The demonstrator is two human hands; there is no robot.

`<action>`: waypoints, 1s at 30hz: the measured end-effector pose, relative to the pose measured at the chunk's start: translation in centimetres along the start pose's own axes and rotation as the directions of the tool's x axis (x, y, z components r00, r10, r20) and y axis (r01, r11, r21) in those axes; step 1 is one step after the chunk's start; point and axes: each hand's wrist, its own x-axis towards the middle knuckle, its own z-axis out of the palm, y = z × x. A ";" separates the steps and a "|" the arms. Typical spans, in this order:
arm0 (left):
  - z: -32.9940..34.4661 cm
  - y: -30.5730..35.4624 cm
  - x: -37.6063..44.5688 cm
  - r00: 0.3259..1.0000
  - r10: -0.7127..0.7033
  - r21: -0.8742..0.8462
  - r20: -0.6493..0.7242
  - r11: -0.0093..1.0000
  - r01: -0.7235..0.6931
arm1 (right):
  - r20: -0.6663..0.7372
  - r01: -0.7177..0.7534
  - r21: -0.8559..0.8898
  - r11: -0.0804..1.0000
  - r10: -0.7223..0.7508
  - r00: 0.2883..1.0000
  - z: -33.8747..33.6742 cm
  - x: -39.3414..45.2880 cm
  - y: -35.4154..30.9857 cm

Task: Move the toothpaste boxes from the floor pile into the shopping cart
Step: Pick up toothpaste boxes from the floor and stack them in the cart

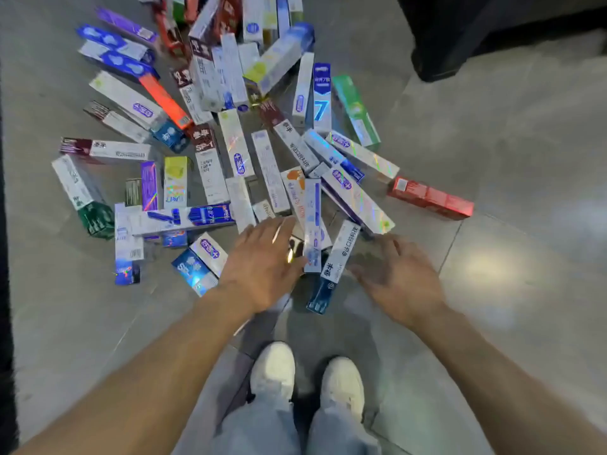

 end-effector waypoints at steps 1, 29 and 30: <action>2.4 -0.7 1.2 1.000 0.000 0.002 0.016 1.000 0.000 | -0.007 -0.002 0.007 1.000 0.002 1.000 2.3 1.4 0.5; 14.5 0.3 12.0 0.964 -0.231 -0.617 -0.132 0.780 0.102 | 0.028 -0.298 0.710 0.637 0.397 0.917 19.6 9.9 0.9; 14.4 0.0 12.2 0.963 -0.248 -0.642 -0.108 0.756 0.123 | 0.011 -0.282 0.704 0.651 0.388 0.922 19.4 9.9 1.2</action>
